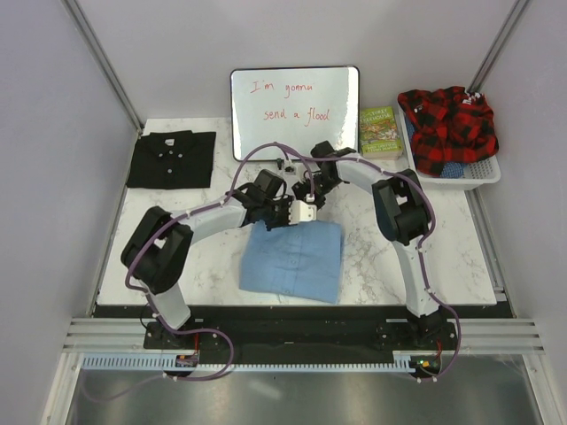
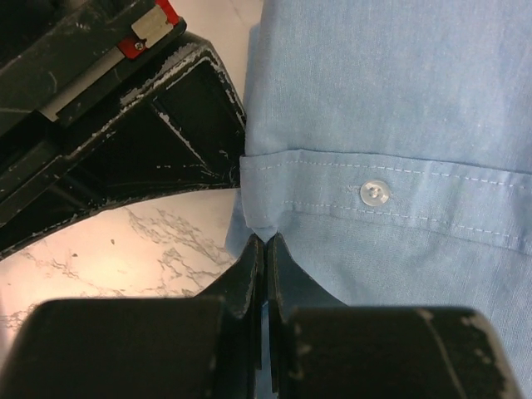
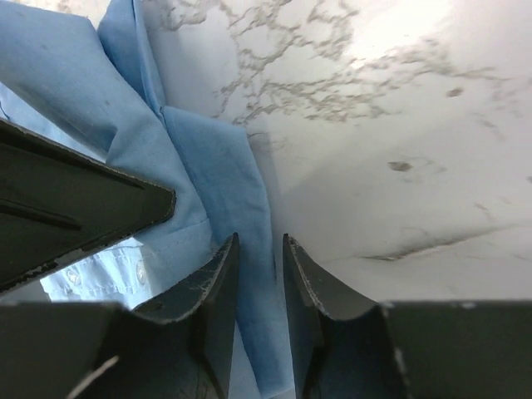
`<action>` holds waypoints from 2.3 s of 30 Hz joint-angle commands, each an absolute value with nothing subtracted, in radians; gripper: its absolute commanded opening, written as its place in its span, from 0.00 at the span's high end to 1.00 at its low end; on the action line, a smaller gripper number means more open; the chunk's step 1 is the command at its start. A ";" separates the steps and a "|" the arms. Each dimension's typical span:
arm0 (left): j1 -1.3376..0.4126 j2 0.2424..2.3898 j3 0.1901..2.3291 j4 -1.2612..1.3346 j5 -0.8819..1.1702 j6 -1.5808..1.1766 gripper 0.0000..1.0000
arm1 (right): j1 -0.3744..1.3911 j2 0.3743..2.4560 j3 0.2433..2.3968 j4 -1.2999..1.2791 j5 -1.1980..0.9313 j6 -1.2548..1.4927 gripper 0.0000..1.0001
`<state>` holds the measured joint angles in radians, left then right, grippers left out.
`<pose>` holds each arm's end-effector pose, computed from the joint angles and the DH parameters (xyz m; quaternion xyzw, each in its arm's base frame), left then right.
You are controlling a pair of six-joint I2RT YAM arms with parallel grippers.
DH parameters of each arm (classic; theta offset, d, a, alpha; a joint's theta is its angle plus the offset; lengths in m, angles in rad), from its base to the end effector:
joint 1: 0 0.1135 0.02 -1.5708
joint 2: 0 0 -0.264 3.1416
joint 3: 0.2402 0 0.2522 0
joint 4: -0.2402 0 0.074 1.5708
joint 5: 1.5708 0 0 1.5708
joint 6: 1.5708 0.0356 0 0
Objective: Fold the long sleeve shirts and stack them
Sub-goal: Fold the shirt
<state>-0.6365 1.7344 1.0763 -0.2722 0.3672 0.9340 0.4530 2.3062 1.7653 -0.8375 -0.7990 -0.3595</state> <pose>0.2800 -0.2228 0.1856 0.7004 0.6193 -0.1255 0.3318 0.3996 0.2229 0.1376 -0.3967 0.8276 0.3909 0.0703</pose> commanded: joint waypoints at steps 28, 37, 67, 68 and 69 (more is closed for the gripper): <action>-0.311 1.845 1.437 -0.804 0.755 0.690 0.32 | 0.255 1.993 1.476 -1.005 -0.805 -0.446 0.27; -0.296 1.940 1.463 -0.810 0.768 0.666 0.30 | 0.275 1.982 1.445 -1.020 -0.819 -0.445 0.45; -0.268 2.155 1.640 -0.700 0.618 0.479 0.98 | 0.221 2.048 1.515 -0.806 -0.401 -0.354 1.00; -0.267 2.167 1.652 -0.698 0.609 0.468 0.98 | 0.221 2.058 1.528 -0.801 -0.397 -0.353 1.00; -0.267 2.190 1.661 -0.690 0.598 0.462 0.98 | 0.221 2.071 1.540 -0.792 -0.384 -0.347 1.00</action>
